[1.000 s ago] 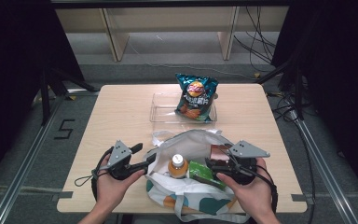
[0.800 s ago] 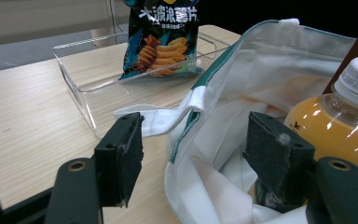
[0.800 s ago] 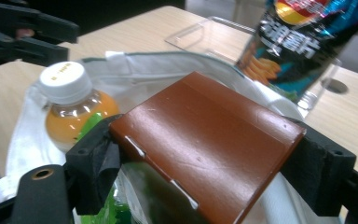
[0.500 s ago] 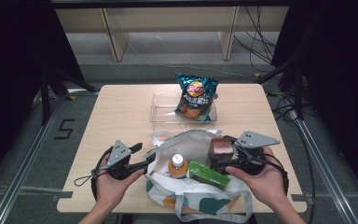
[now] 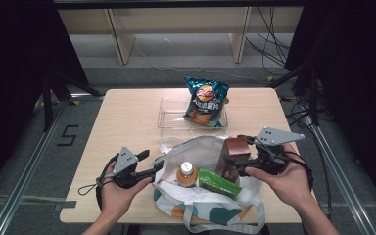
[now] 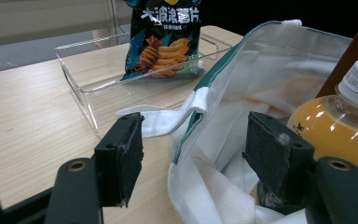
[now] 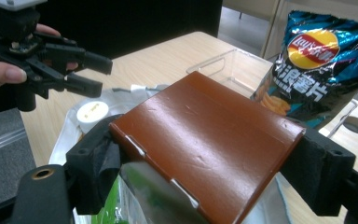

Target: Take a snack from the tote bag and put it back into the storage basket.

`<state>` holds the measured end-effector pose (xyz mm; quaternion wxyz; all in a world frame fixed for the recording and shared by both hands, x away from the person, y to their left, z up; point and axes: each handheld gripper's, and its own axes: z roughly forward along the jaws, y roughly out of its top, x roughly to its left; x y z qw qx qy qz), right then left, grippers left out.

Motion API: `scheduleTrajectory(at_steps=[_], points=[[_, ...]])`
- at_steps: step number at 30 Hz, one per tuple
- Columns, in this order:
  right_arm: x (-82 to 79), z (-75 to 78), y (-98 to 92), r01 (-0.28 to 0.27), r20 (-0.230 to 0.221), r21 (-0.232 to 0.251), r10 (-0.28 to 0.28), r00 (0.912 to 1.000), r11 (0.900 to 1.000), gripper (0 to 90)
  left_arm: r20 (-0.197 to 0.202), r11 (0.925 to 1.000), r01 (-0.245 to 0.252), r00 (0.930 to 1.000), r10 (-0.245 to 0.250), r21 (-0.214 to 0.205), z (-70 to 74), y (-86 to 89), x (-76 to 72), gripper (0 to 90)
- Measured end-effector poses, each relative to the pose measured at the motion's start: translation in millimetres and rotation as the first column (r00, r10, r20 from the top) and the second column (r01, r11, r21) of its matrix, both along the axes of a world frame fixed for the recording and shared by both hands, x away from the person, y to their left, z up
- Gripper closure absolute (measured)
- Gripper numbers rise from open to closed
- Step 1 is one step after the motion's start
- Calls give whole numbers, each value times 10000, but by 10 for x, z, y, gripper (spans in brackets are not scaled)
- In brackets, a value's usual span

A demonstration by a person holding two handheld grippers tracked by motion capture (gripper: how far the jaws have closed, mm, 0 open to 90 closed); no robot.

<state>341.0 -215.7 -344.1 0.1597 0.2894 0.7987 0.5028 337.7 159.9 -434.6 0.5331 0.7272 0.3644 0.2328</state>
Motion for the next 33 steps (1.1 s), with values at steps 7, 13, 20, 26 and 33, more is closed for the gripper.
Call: scheduleTrajectory(at_steps=[7,13,20,26,33], points=[[54,107,-63,-425,54,241,424,9991,9988,212,138,9998,6,9999,-9,200,6,16,16,363],[81,244,-94,-389,467,228,378,9982,9990,212,76,9999,-50,10000,49,128,5,-2,9,363],[79,414,-113,-196,519,364,177,9985,9991,213,97,9999,-24,9999,23,113,8,-7,5,363],[108,560,-131,-101,707,516,65,9975,9986,213,89,9999,-48,9999,46,116,9,-7,9,363],[158,703,-175,-52,1138,526,-8,9935,9986,213,82,9999,-21,10000,20,166,6,-15,12,363]])
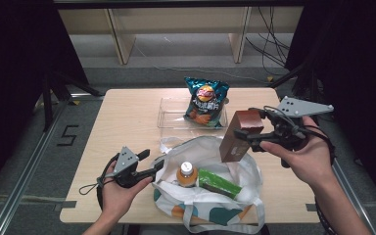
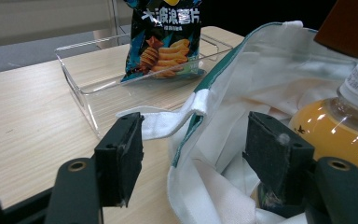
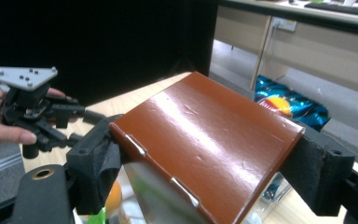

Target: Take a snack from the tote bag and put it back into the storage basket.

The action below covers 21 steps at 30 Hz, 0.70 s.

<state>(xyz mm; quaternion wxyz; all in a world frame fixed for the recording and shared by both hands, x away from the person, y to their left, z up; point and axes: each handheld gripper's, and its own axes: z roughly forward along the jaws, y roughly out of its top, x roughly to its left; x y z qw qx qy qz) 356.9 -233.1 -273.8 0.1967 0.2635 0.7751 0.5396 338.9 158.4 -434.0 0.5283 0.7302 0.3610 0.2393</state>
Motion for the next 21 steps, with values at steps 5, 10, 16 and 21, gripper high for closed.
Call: scheduleTrajectory(at_steps=[5,10,16,21], points=[[32,94,-10,184,215,52,-185,9996,9998,214,-35,10000,-36,10000,36,0,0,-3,-5,363],[73,148,12,237,267,94,-240,9994,9997,214,-44,9999,-3,10000,2,-156,-4,-9,-3,362],[123,229,26,289,295,144,-294,9991,9995,214,-15,10000,-25,10000,25,3,8,3,-4,363],[168,315,25,509,494,251,-521,9974,9984,214,51,10000,0,10000,-1,64,11,6,-3,363]])
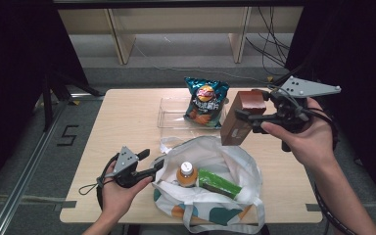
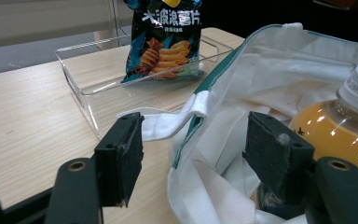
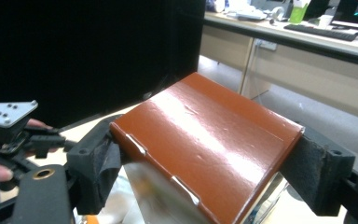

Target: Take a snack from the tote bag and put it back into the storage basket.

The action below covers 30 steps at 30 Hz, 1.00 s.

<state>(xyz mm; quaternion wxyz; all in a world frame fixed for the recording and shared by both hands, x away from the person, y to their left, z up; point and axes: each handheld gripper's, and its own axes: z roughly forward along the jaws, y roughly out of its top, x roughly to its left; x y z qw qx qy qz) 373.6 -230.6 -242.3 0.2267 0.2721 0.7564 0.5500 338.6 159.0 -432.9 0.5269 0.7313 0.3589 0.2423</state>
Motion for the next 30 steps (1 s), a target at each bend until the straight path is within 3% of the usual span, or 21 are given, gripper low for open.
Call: scheduleTrajectory(at_steps=[3,5,6,9,10,11,16,23,30], points=[[44,19,7,145,21,39,-145,9999,9999,214,-76,9997,-24,10000,22,-232,-4,-14,-8,363],[79,20,15,172,-72,-10,-172,9998,9999,214,-39,10000,-40,10000,40,-80,1,-4,-3,363],[106,16,18,244,86,-64,-243,9997,9997,214,20,10000,1,10000,-1,-8,1,3,4,363],[157,3,29,278,-35,-115,-279,9996,9995,214,-121,9996,-71,9999,67,-286,-9,-5,-3,363],[187,-4,35,400,105,-122,-399,9991,9991,214,-91,9996,-42,10000,39,-291,-8,-3,-2,363],[199,-7,46,330,-62,-56,-330,9994,9994,214,-101,9996,-54,9999,51,-283,-6,-1,-3,363],[280,-15,64,474,-30,-167,-475,9989,9987,214,-41,9998,-19,10000,18,-220,-7,7,5,363],[414,-67,56,900,319,-287,-891,9955,9955,214,-5,9999,-88,10000,88,-129,-1,18,7,363],[535,-144,64,1020,31,-224,-1019,9948,9945,214,-78,9996,-73,9999,70,-284,-10,20,15,362]])
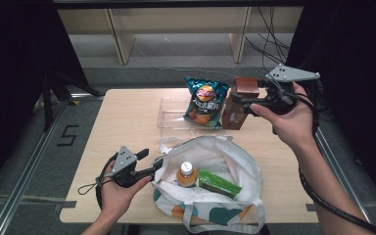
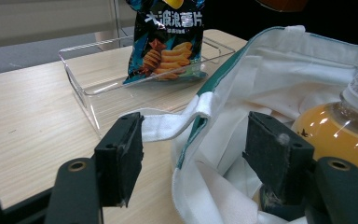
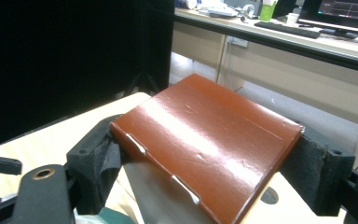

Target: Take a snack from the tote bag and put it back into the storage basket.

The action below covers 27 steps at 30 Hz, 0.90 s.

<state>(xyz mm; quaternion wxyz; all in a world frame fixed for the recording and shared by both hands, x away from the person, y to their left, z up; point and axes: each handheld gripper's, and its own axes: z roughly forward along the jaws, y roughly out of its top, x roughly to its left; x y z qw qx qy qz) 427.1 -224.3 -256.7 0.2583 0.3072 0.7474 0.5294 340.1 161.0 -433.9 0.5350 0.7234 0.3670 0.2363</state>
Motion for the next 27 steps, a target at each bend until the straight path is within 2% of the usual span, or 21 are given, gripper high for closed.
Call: scheduleTrajectory(at_steps=[4,5,9,10,12,13,14,17,19,20,21,24,25,27], points=[[64,-32,-2,118,57,-86,-118,9999,9999,214,-34,10000,5,10000,-5,-64,-6,-9,-5,363],[85,-46,0,161,50,-69,-161,9999,9998,214,14,10000,-13,10000,13,93,0,-4,-5,363],[156,-82,2,278,173,-94,-277,9995,9996,214,99,9999,53,9999,-55,148,-1,3,3,363],[173,-94,13,211,85,-34,-211,9997,9998,214,23,10000,50,10000,-50,-21,-7,-3,0,363],[202,-108,27,257,65,-108,-256,9997,9996,214,12,10000,19,10000,-19,-44,-4,-1,-3,363],[218,-113,31,327,86,-139,-326,9994,9994,214,117,9999,47,9999,-49,112,2,8,4,362],[232,-126,47,331,2,8,-331,9995,9995,214,37,10000,36,10000,-36,-40,-4,-1,0,362],[286,-148,59,388,-30,13,-388,9992,9992,214,10,10000,27,10000,-27,-38,-5,-3,-2,363],[330,-171,69,495,115,-102,-494,9987,9987,214,6,10000,29,10000,-29,-42,-5,0,-3,363],[338,-183,79,429,-68,-77,-429,9991,9991,214,102,9999,41,9999,-42,127,3,10,0,363],[363,-192,80,386,35,-173,-386,9992,9991,214,139,9999,56,9999,-58,146,4,14,2,363],[385,-227,121,474,-108,-105,-475,9988,9988,214,93,9999,25,10000,-26,109,4,15,0,363],[401,-235,127,381,-114,-232,-384,9992,9990,214,103,9999,28,9999,-29,115,3,15,0,363],[428,-258,146,438,17,-275,-437,9990,9987,214,139,9999,57,9999,-59,155,4,15,2,363]])
